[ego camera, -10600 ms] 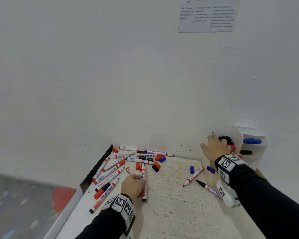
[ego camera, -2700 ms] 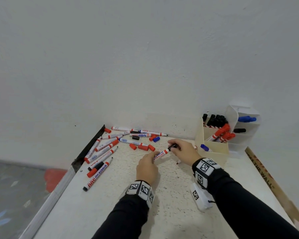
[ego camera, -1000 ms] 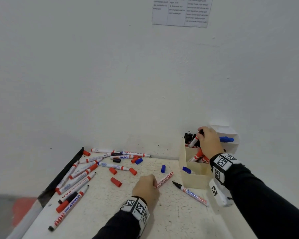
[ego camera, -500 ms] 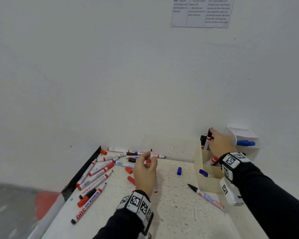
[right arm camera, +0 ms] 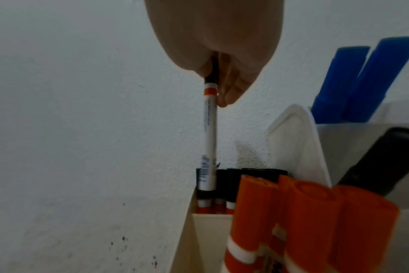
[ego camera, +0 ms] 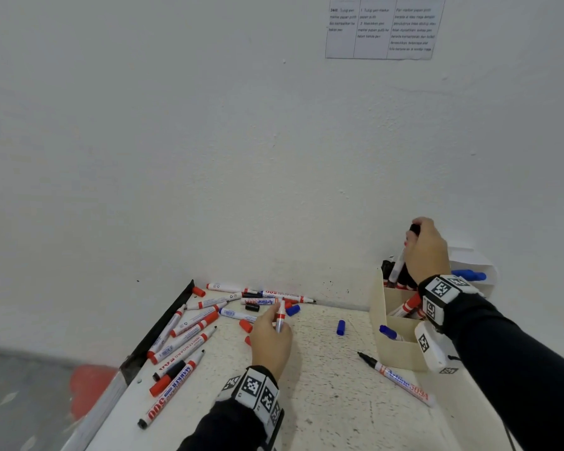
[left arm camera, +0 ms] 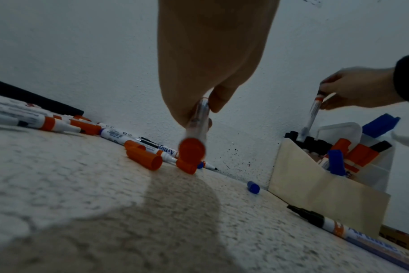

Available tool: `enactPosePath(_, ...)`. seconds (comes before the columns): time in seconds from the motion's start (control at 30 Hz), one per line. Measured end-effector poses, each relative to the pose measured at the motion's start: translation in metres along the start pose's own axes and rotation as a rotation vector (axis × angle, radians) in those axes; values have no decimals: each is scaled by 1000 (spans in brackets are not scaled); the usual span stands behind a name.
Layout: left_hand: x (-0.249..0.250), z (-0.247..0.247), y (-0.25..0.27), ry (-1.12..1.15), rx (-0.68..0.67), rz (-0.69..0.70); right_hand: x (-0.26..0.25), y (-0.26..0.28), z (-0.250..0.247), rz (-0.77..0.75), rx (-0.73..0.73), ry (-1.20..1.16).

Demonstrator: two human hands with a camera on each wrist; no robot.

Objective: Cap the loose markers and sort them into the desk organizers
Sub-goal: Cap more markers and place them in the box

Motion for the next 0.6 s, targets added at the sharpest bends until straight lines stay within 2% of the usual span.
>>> enactPosePath(0.1, -9, -3, -2, -9, 35, -55, -6, 1, -4, -51, 1, -117)
enactPosePath(0.2, -15, -5, 1, -12, 35, -104, 5, 5, 1, -36, -4, -60)
enactPosePath(0.33, -22, -9, 4, -19, -4, -154, 11, 9, -1, -37, 87, -84)
enactPosePath(0.6, -29, -12, 6, -24, -16, -186, 8, 11, 0, -64, 166, -82)
Point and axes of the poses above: each hand's wrist, its own y-axis away from the middle knuckle, its own z-axis out of the palm, x = y × z, the point moved 1 cm from there along -y, towards the middle knuckle, and after that the axes turned 13 degrees about z, right-handed, at the moved point
